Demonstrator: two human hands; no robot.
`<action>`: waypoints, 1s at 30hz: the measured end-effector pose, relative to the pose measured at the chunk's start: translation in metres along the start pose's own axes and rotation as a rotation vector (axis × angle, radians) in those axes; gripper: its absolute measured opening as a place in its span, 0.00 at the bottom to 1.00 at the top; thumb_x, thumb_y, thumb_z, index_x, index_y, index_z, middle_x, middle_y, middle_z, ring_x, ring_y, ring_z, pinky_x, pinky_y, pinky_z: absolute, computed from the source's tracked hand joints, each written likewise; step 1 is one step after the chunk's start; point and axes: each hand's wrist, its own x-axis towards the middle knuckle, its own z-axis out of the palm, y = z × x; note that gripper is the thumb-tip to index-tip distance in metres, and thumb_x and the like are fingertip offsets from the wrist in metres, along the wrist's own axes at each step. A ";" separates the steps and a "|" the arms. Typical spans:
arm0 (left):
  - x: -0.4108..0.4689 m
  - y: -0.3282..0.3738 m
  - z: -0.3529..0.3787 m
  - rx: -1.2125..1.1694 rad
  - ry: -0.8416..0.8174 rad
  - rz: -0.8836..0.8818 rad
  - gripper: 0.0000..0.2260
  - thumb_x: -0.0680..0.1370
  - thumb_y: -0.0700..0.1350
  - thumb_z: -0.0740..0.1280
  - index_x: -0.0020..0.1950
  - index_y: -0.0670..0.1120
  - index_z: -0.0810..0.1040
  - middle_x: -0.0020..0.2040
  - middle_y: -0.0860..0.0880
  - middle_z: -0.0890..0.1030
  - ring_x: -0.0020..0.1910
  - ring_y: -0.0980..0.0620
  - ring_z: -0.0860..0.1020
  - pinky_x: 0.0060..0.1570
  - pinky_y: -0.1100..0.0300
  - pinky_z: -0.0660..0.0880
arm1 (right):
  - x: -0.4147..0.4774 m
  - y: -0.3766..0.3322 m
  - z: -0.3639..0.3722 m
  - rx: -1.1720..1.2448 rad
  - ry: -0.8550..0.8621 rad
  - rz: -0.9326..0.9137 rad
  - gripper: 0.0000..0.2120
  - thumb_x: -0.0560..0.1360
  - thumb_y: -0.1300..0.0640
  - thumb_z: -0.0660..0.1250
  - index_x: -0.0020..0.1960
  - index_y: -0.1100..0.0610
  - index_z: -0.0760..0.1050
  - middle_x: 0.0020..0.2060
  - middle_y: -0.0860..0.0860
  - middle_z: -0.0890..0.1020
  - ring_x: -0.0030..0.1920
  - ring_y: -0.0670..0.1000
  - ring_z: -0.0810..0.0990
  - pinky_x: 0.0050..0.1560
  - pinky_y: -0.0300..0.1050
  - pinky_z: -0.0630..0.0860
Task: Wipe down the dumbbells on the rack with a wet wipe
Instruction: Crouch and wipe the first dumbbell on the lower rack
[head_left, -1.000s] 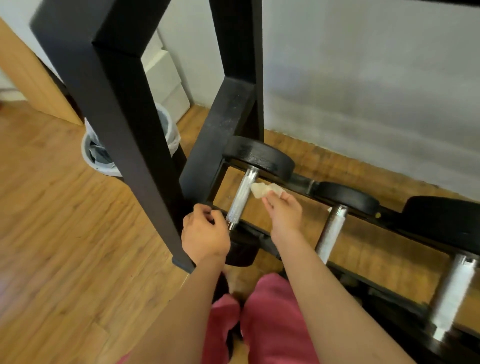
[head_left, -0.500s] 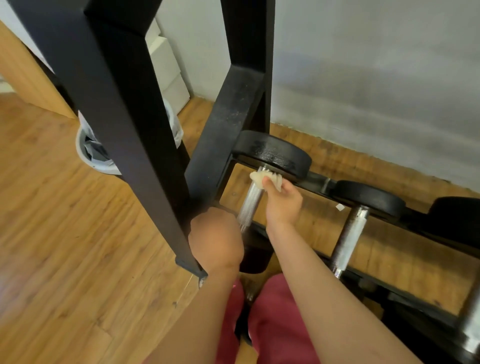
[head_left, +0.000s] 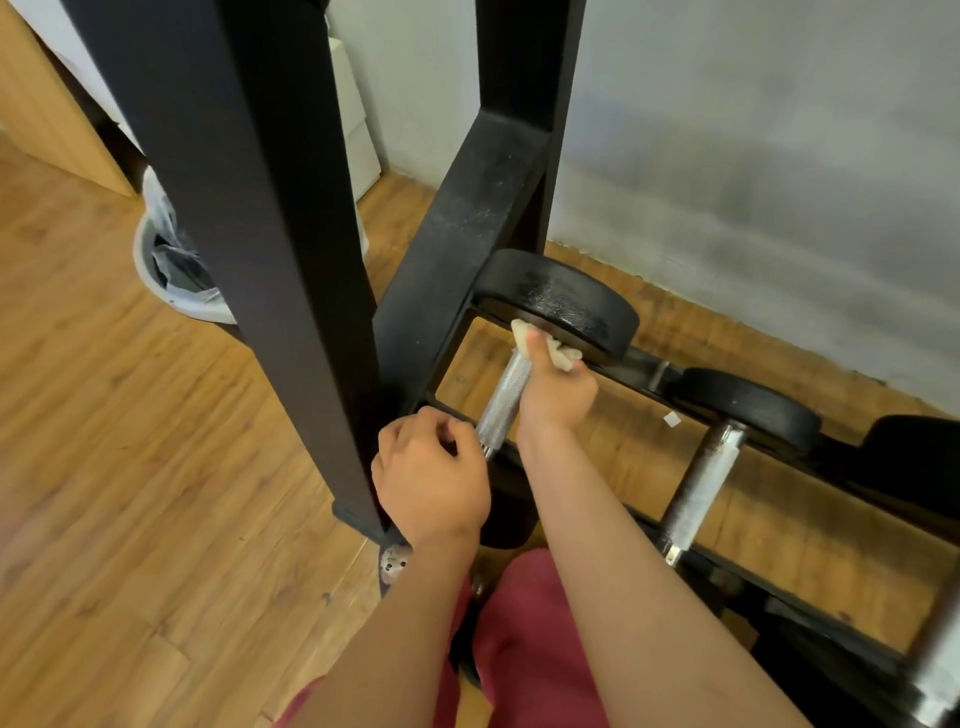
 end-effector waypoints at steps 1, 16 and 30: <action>0.000 0.000 0.000 0.002 0.000 0.005 0.11 0.75 0.49 0.58 0.39 0.47 0.78 0.37 0.62 0.63 0.51 0.47 0.75 0.50 0.49 0.72 | 0.000 0.001 -0.002 -0.013 -0.003 -0.015 0.07 0.74 0.53 0.72 0.45 0.55 0.77 0.38 0.44 0.79 0.42 0.45 0.79 0.40 0.34 0.73; 0.000 -0.001 0.002 -0.004 -0.015 -0.015 0.12 0.74 0.49 0.57 0.39 0.47 0.78 0.38 0.59 0.66 0.51 0.47 0.75 0.50 0.49 0.71 | 0.005 0.001 -0.016 0.020 -0.046 0.004 0.02 0.76 0.55 0.71 0.44 0.50 0.78 0.42 0.46 0.82 0.48 0.46 0.82 0.46 0.38 0.77; -0.002 -0.001 0.003 0.003 -0.018 -0.039 0.11 0.76 0.48 0.58 0.40 0.47 0.78 0.41 0.55 0.70 0.52 0.48 0.74 0.49 0.54 0.66 | 0.004 -0.002 -0.021 0.023 -0.115 0.082 0.06 0.76 0.54 0.70 0.51 0.55 0.79 0.42 0.44 0.81 0.43 0.40 0.79 0.37 0.29 0.70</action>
